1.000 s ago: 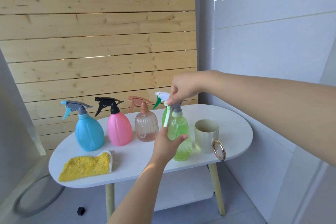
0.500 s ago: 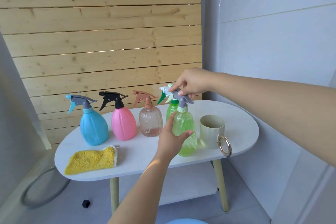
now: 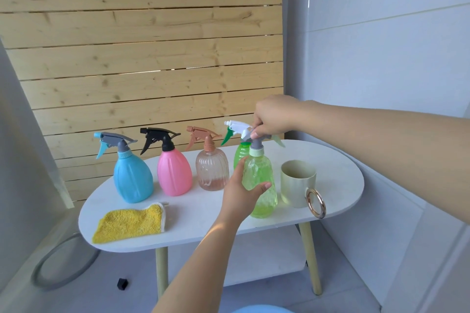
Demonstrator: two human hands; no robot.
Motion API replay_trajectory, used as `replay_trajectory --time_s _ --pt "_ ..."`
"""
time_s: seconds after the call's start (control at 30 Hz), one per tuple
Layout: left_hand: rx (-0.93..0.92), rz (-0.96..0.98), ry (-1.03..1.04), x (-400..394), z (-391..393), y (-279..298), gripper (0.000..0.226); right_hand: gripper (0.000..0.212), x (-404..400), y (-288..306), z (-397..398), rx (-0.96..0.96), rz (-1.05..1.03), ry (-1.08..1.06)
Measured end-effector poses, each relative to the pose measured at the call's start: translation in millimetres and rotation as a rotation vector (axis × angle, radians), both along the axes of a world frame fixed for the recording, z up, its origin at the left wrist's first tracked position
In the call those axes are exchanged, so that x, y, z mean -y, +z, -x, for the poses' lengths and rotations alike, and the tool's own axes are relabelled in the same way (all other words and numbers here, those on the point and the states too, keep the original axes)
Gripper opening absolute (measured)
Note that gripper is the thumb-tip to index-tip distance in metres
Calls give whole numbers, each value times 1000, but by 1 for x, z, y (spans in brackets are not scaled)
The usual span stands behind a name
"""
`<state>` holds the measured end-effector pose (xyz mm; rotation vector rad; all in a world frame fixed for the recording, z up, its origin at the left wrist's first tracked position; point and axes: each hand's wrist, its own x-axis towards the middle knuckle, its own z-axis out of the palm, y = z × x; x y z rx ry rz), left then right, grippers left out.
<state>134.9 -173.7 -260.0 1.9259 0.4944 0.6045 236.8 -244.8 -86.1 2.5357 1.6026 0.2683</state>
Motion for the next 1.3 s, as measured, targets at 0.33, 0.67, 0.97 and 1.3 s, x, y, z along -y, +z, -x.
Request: replay_trajectory --time_s 0.33,0.67,0.97,1.3 --pt "23 12 9 0 1 -3 85 26 0 8 13 -466 -20 -72" --pt "14 7 6 1 2 -2 86 50 28 24 -9 -845 199 -38" --pt "11 -1 51 2 -1 -4 86 34 14 28 10 -358 131 23" --pt "19 -48 86 5 0 -5 83 52 -13 7 18 -76 -46 26"
